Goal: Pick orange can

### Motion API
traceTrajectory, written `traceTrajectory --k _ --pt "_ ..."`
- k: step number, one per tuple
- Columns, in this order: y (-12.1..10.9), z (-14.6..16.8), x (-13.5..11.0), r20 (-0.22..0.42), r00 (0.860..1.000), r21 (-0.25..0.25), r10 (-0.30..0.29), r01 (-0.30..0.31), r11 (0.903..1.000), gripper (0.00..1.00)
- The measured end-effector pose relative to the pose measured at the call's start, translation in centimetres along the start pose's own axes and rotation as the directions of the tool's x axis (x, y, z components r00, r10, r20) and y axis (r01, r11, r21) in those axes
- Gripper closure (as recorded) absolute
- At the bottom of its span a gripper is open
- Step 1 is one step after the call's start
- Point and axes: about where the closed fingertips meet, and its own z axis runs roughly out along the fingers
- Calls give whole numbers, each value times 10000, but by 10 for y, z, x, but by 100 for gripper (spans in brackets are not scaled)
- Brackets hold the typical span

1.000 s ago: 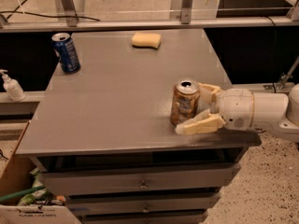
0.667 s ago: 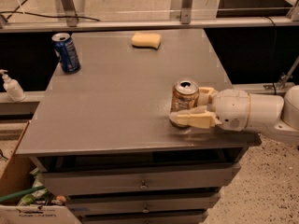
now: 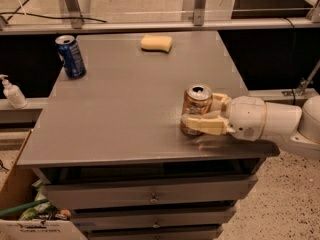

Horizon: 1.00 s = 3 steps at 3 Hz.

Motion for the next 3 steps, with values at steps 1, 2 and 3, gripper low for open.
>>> traceTrajectory --k 1,2,3 --pt "-19 0 -10 192 9998 281 64 -69 9996 100" --pt "-49 -5 -24 231 9997 591 11 -25 9982 100" --pt "-83 -18 -45 450 9989 1163 -112 59 9932 100"
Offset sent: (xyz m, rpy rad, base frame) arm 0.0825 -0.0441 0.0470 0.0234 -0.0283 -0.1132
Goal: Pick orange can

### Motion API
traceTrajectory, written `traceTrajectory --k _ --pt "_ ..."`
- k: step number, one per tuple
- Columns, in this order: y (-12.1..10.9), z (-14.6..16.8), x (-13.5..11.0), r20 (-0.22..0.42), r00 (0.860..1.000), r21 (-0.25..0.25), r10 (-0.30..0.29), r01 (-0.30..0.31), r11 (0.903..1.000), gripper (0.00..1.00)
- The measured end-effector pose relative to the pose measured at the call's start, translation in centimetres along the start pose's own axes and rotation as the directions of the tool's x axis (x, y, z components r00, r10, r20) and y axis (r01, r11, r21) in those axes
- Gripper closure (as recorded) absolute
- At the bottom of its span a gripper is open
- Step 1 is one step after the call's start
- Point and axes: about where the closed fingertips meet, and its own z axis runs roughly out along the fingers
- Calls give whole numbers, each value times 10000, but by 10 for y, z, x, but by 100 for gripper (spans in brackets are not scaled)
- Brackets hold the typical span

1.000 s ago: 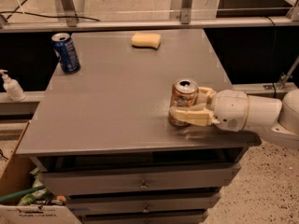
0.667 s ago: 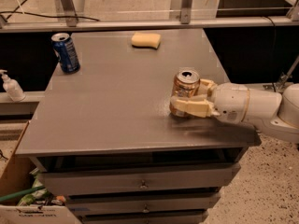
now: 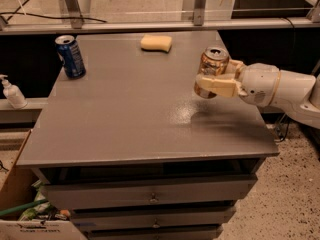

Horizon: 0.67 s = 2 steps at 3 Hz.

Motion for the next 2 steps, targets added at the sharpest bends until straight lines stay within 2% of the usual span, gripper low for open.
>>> traceTrajectory --k 1,2 --pt "-24 -7 -31 447 9988 546 -192 168 9984 100" --pt "-38 -8 -61 1031 9946 826 -82 -4 9966 100"
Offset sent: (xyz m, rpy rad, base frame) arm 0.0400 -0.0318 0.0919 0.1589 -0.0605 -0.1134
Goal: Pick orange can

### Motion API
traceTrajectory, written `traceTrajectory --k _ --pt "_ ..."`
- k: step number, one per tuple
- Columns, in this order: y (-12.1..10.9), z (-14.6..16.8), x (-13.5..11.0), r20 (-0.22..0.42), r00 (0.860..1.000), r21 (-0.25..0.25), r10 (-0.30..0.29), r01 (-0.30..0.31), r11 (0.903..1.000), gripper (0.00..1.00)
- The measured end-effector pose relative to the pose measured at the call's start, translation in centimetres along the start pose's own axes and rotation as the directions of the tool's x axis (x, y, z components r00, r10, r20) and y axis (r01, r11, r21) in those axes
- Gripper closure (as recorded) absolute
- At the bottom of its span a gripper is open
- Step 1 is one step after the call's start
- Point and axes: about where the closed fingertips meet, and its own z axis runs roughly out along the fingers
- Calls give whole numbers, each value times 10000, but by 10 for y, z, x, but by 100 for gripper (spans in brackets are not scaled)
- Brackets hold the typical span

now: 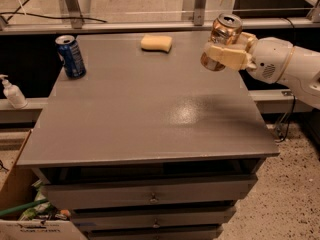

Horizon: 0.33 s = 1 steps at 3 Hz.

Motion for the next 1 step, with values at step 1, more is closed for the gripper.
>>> traceTrajectory --k 1 --pt "0 0 0 0 10000 -2 0 0 10000 100"
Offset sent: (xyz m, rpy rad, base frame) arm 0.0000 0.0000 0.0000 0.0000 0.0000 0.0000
